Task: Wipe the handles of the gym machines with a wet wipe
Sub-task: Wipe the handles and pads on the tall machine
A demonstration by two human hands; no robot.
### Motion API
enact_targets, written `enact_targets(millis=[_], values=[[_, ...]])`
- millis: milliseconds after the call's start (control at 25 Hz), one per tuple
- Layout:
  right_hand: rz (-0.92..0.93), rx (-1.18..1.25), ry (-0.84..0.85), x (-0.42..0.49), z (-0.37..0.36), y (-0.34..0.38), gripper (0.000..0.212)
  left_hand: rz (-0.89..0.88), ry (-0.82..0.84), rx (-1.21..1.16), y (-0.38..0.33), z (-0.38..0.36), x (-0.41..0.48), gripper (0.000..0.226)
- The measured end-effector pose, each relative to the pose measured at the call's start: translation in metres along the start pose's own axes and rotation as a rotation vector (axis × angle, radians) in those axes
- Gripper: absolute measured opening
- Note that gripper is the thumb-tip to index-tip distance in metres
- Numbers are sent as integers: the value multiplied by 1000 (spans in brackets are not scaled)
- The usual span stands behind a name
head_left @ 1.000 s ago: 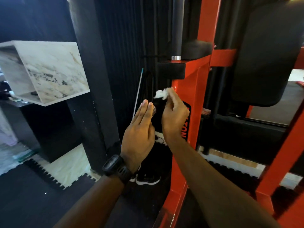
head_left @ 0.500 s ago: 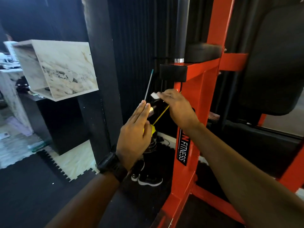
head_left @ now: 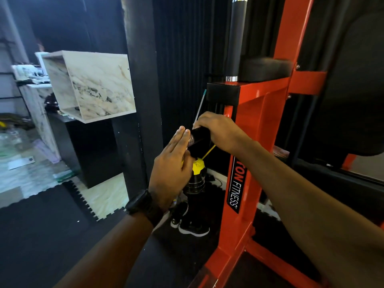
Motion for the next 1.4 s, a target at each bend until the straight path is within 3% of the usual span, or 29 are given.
enact_targets(millis=[120, 280, 440, 560, 680, 840, 1120, 1400], values=[[86, -10, 14, -3, -1, 15, 38, -3, -5, 37, -4, 2, 1, 55], [-194, -119, 12, -9, -2, -20, 47, 18, 14, 41, -6, 5, 0, 52], [-401, 205, -268, -29, 12, -5, 32, 14, -45, 18, -7, 10, 5, 45], [-510, 450, -377, -36, 24, -8, 17, -2, -66, -32, -9, 10, 15, 38], [-586, 670, -496, -36, 36, -8, 19, -67, -25, -63, -16, 10, 30, 38], [-601, 433, -555, -25, 61, -6, 35, -101, 63, -170, -23, 14, 59, 44], [-832, 200, -836, -21, 108, -39, 29, -329, 216, -24, -41, 19, 141, 67], [-759, 93, -891, 14, 129, -77, 26, -421, 353, 107, -33, -24, 217, 93]])
Point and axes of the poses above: each hand's wrist, its own x-axis towards the middle knuckle, its own z-axis out of the back of the hand, y = z × x, the point moved 8 cm from there along x, towards the middle knuckle, and after that the axes turned 7 degrees about -x, right-handed, at the moved point
